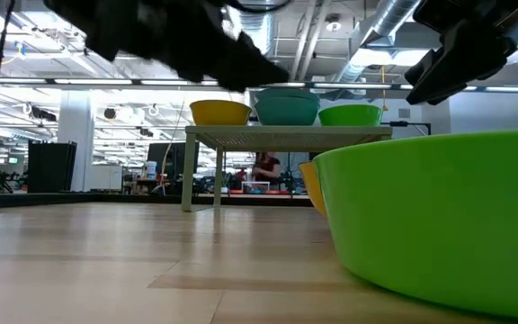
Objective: Pick & Place Mini bowls
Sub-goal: Stack the yellow patterned bowl on the yellow patterned bowl on the shelf, then stack the blue patterned bowl on the stacked blue patterned bowls on the shelf
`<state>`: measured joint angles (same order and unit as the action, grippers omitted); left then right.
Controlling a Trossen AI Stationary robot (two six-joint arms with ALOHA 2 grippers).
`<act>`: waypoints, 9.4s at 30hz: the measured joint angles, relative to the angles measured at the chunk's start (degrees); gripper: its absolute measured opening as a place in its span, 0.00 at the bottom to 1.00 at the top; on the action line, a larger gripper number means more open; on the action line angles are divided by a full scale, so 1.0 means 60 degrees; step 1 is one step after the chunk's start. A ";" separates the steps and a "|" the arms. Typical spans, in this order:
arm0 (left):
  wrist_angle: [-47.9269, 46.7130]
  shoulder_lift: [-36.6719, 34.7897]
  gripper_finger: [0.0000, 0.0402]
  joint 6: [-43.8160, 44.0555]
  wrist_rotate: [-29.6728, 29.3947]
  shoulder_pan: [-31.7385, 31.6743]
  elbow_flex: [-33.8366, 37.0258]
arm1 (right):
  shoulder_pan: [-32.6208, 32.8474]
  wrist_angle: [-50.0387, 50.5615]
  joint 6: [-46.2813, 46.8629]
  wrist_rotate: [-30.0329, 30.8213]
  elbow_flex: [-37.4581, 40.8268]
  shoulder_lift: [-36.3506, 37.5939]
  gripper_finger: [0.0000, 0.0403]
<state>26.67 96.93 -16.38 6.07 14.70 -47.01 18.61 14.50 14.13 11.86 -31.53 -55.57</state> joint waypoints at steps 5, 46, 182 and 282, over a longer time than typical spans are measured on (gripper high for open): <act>0.0002 0.0950 0.40 -0.0940 0.0004 0.0000 -0.0250 | 0.0000 0.0007 0.0160 0.0000 0.0000 0.0000 0.15; 0.0417 0.1882 0.38 -0.4736 0.0291 -0.0131 -0.0703 | -0.0004 -0.0011 0.0054 0.0000 0.0000 -0.0007 0.15; -1.2990 -0.3925 0.03 -0.7639 -0.2887 -0.4979 -0.5158 | 0.0018 0.0407 0.0080 0.0018 -0.0001 -0.0006 0.00; -1.2552 -0.3732 0.22 0.2842 -0.2216 0.0028 -0.4012 | 0.0004 -0.1665 -0.0918 -0.0284 -0.0033 -0.0004 0.16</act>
<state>-48.64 74.54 0.67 -7.23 14.87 -71.08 18.63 4.51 8.62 10.15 -31.72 -55.59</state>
